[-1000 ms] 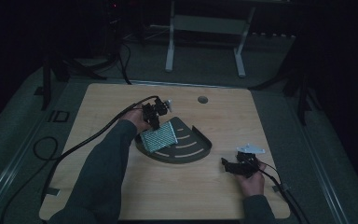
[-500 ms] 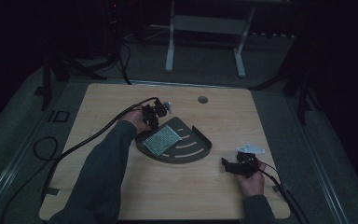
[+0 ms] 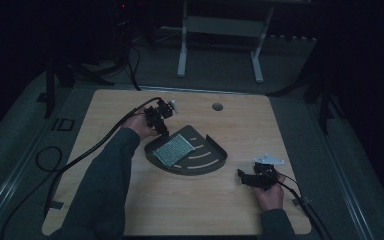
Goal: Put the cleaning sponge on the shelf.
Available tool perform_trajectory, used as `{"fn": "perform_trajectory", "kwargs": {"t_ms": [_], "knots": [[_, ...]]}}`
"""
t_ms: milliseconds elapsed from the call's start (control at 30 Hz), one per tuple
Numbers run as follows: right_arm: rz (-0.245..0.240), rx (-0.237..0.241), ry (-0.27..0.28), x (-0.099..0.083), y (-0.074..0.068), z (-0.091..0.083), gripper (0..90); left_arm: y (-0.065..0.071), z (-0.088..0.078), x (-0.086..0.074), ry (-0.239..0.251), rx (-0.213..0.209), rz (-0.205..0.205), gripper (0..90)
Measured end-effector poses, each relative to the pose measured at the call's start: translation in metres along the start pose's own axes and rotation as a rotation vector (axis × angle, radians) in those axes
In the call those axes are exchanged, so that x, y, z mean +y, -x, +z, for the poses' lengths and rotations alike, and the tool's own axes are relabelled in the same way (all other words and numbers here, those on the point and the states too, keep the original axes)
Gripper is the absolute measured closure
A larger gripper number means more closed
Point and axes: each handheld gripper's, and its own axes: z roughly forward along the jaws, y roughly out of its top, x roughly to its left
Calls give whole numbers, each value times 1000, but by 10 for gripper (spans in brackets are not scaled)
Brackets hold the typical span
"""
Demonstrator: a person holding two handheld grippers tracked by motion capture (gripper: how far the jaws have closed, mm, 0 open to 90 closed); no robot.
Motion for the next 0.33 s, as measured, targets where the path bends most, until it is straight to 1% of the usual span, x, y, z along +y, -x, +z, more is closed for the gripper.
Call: {"fn": "perform_trajectory", "kwargs": {"t_ms": [67, 133, 167, 233, 333], "knots": [[0, 0, 0, 0, 0, 0, 186, -3, -2, -4, -2, 11, -20, 564], [0, 0, 0, 0, 0, 0, 186, -4, -4, -7, -9, 19, -23, 544], [0, 0, 0, 0, 0, 0, 186, -5, -5, -10, 0, 23, -28, 536], [0, 0, 0, 0, 0, 0, 186, -8, -8, -14, 21, 13, -53, 534], [0, 0, 0, 0, 0, 0, 186, -13, -9, -19, 11, 48, -73, 513]]}}
